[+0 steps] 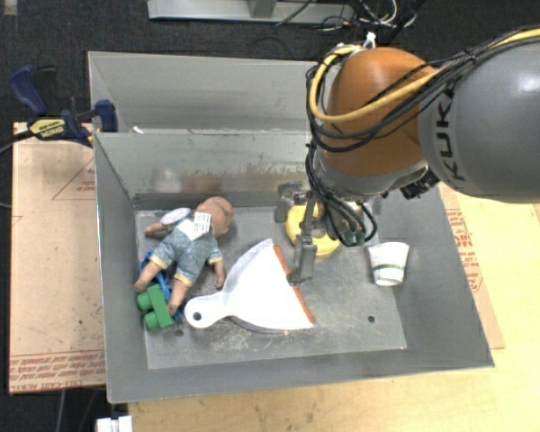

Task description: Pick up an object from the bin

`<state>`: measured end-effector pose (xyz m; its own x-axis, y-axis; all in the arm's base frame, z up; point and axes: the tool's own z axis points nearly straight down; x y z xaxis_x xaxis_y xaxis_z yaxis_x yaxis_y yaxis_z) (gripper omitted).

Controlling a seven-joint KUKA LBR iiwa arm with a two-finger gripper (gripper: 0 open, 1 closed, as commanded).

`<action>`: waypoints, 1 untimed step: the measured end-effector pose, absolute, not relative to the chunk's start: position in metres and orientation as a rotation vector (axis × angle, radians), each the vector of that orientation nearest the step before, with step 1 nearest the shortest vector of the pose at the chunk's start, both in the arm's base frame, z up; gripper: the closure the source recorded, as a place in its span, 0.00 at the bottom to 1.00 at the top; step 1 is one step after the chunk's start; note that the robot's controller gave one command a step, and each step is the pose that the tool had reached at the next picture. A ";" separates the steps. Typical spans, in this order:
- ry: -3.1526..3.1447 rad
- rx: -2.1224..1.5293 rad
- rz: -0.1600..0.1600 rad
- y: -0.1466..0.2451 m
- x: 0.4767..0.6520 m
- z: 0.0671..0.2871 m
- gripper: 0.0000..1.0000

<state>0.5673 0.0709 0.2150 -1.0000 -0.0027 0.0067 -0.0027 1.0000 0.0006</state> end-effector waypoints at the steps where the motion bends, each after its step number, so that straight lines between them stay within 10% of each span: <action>1: -3.143 0.001 -0.002 0.070 0.569 0.220 0.00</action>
Offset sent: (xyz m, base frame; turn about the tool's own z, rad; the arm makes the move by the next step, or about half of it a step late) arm -0.0570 0.0561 -0.1450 -0.0157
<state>0.5688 0.0705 0.2195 -1.0000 -0.0007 -0.0012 -0.0007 1.0000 0.0012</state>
